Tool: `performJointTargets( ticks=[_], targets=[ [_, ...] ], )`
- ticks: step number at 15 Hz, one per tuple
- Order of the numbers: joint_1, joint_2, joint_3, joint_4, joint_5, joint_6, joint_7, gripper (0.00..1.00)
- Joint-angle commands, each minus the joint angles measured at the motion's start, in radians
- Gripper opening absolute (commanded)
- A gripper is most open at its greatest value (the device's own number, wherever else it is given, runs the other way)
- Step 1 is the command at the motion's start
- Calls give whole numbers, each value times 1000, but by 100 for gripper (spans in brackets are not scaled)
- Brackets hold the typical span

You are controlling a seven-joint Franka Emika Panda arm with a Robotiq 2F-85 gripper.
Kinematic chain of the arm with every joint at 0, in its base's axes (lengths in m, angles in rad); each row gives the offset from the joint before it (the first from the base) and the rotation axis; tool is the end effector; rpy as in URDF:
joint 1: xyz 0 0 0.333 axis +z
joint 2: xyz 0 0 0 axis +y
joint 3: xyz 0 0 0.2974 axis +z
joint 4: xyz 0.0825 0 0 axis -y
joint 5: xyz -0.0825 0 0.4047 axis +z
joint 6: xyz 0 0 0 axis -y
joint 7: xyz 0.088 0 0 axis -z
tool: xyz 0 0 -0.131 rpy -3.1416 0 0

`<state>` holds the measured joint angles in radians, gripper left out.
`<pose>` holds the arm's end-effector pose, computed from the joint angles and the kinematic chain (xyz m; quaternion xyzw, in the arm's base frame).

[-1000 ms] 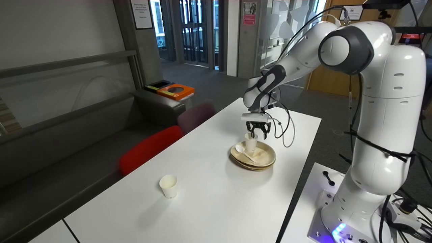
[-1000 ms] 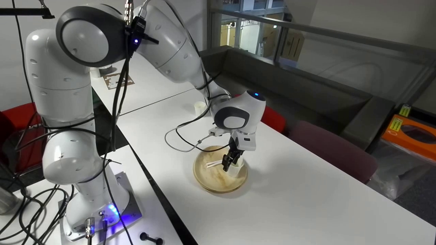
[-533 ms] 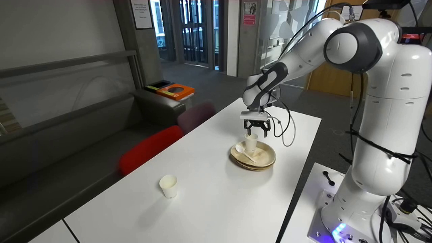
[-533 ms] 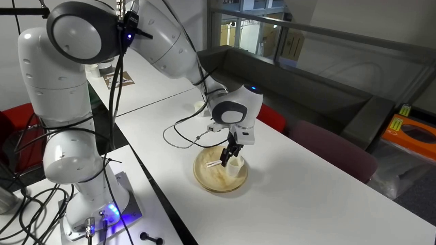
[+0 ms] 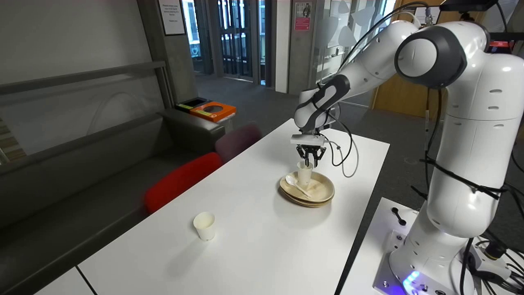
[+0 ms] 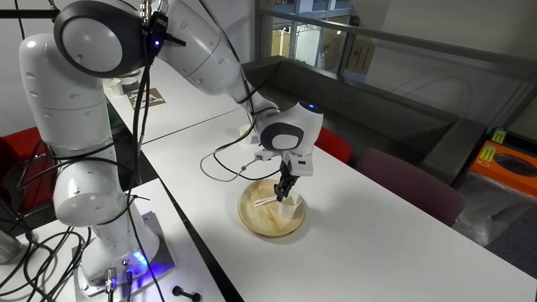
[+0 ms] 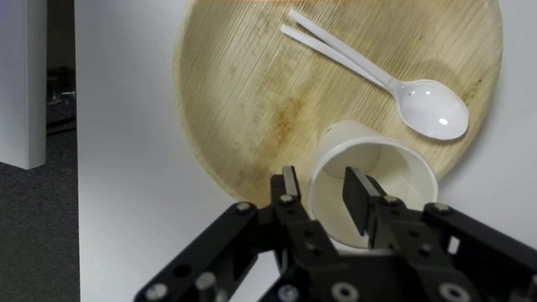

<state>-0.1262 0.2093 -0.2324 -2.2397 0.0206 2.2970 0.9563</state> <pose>0.4975 -0.1892 0.2082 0.7852 -0.6147 -0.0648 0.0376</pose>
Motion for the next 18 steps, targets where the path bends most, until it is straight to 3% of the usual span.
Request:
performJointTargets(
  ticks=[1, 3, 5, 6, 11, 12, 13, 18],
  targets=[
    [6, -22, -3, -15, -23, 11, 25, 5],
    [7, -19, -3, -13, -24, 12, 29, 0],
    [8, -17, -3, -13, -23, 12, 31, 27],
    [8, -13, -4, -10, -24, 11, 33, 28],
    [6, 0, -7, -2, -26, 12, 47, 63],
    [5, 6, -8, 3, -25, 11, 48, 65],
    [4, 12, -10, 9, -24, 10, 51, 46],
    [-7, 20, -20, 30, -14, -1, 54, 8]
  ],
)
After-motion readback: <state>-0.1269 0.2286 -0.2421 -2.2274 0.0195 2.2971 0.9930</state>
